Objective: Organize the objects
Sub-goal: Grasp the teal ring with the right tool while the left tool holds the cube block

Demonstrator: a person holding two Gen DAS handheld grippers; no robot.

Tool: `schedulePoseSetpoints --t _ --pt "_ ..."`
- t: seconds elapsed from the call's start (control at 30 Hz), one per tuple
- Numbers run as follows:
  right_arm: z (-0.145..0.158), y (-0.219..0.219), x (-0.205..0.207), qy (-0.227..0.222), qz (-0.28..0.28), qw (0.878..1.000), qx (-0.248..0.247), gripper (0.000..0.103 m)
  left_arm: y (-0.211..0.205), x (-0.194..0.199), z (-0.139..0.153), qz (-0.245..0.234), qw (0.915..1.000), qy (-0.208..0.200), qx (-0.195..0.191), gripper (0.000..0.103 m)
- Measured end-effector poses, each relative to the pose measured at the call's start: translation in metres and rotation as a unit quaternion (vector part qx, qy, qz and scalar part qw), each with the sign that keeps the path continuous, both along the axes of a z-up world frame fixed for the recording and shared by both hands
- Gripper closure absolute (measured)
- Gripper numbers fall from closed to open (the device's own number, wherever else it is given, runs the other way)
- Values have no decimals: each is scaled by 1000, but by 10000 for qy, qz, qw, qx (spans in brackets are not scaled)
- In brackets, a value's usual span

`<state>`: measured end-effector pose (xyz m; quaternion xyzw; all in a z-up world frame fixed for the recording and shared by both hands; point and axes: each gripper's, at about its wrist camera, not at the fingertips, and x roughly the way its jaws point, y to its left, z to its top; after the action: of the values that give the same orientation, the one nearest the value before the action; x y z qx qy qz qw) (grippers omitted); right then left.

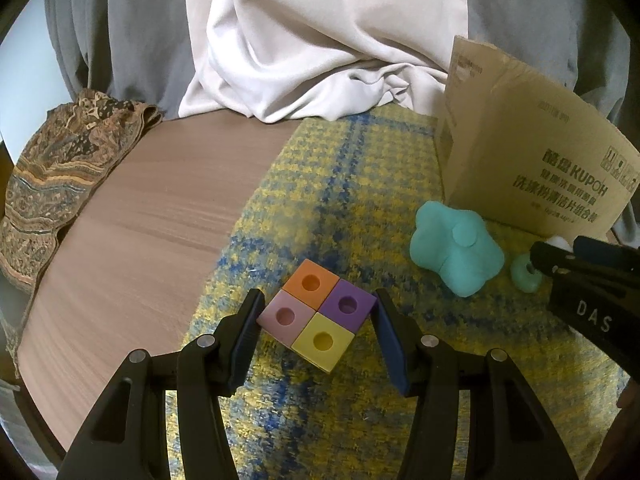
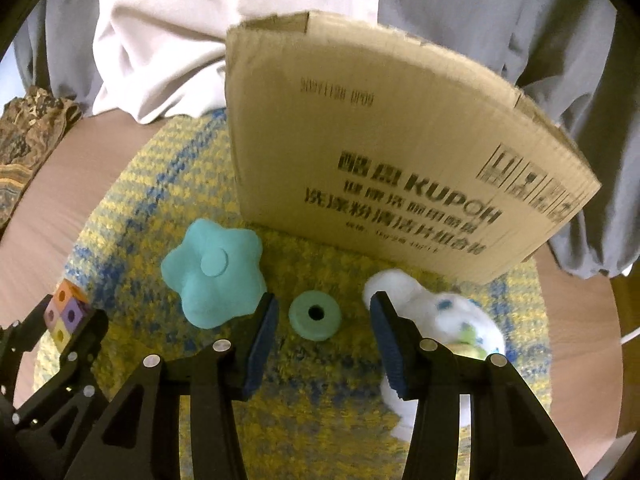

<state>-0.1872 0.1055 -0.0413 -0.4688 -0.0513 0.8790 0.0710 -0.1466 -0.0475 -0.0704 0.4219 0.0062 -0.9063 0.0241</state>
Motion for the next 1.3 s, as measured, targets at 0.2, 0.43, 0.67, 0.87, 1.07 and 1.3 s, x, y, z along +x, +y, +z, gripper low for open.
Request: schedulePoseSetpoints --t 0.2,0.43,0.67,0.87,1.07,1.3 --pt "4 -2 -1 57 61 9999 -102 55 -3 2 4 36 10000 42 -7 49" --pt "-13 8 0 -208 -37 9987 -454 55 -4 1 3 62 10000 31 -32 49" --pt "-21 10 -6 -234 -67 9984 -501 55 0 -1 -1 39 10000 -3 -40 49" --pt "-26 3 -11 -314 13 9985 -449 55 -4 -2 -1 89 10000 4 -43 49" --pt "-25 0 -7 -325 -40 9993 -163 55 -5 -3 -3 81 10000 -15 -17 49" --pt "-6 -8 9 -11 -124 9999 48 55 -15 -1 -3 128 9999 -5 67 49"
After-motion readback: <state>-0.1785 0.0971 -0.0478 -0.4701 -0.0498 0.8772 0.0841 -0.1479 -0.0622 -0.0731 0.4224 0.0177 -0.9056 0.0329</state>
